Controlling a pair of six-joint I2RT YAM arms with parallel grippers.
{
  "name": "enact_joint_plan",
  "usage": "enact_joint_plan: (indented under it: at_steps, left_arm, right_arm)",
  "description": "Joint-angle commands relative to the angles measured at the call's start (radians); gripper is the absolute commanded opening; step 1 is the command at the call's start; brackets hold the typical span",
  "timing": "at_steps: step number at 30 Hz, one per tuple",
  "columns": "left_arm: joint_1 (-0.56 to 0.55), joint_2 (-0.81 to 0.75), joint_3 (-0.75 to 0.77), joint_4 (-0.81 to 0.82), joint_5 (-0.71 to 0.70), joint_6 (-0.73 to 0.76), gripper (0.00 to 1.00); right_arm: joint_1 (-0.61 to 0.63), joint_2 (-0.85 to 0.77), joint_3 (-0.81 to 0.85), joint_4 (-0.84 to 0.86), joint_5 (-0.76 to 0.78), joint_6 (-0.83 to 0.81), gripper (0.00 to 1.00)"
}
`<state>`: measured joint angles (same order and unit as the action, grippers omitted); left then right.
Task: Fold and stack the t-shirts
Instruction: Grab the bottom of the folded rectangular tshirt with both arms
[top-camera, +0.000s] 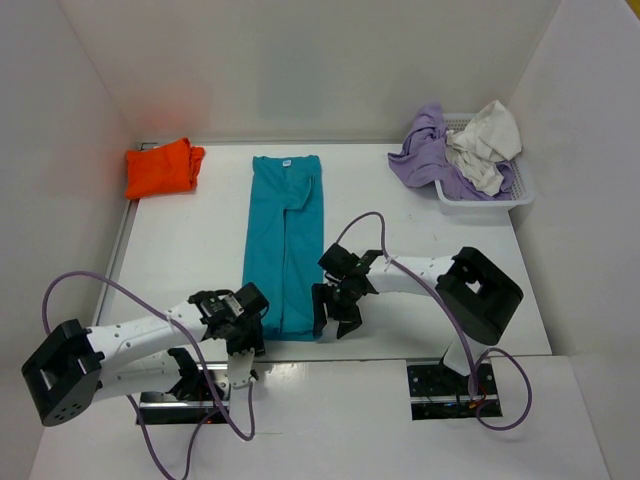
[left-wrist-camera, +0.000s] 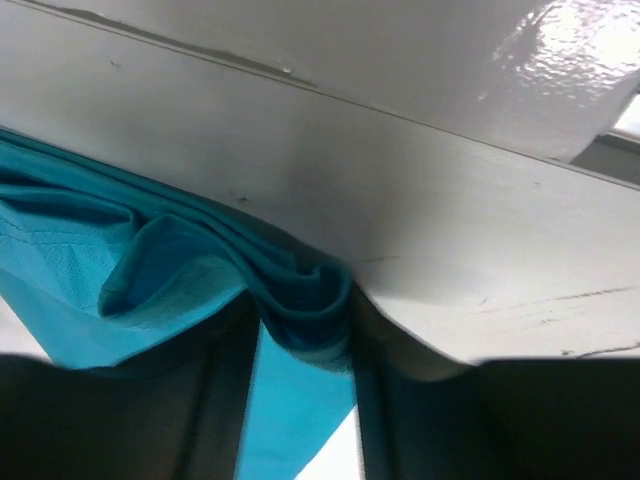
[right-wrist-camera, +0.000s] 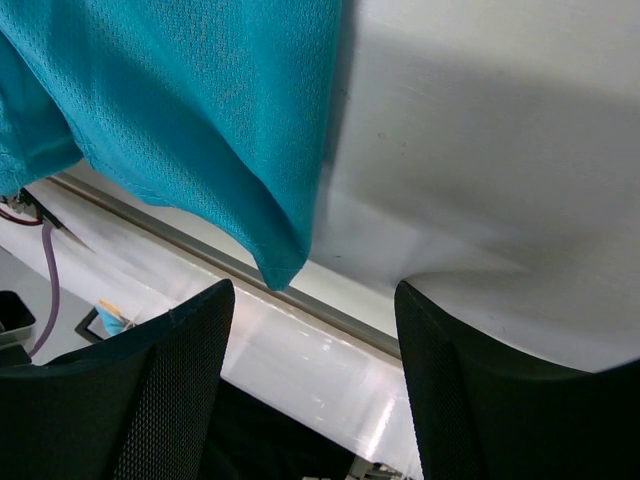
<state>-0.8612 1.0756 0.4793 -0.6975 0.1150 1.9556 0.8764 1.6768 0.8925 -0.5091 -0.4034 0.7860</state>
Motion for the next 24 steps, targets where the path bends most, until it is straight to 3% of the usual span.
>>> enact_joint_plan:
  at_steps: [1,6,13,15,19,24]
  left_arm:
    - [-0.006,0.012,-0.016,0.010,0.018,0.014,0.43]
    - [-0.006,-0.014,-0.016,0.020,0.038,0.014,0.10]
    - [-0.006,-0.157,-0.059,0.041,0.058,0.014,0.08]
    - [-0.006,-0.201,-0.074,0.050,0.058,0.014,0.02]
    - [-0.006,-0.236,-0.096,0.059,0.058,-0.021,0.01]
    - [-0.006,-0.223,-0.085,0.059,0.069,-0.055,0.01]
  right_arm:
    - [-0.002,0.004,0.034,0.024,0.002,-0.019,0.71]
    - [-0.002,0.014,0.054,0.024,0.002,-0.001,0.71]
    - [-0.002,0.067,0.126,0.012,0.011,-0.011,0.65]
    - [-0.002,0.093,0.137,0.003,0.002,-0.011,0.62]
    - [-0.002,0.120,0.137,-0.006,-0.009,-0.021,0.40]
    - [-0.002,0.129,0.137,-0.054,-0.020,-0.039,0.37]
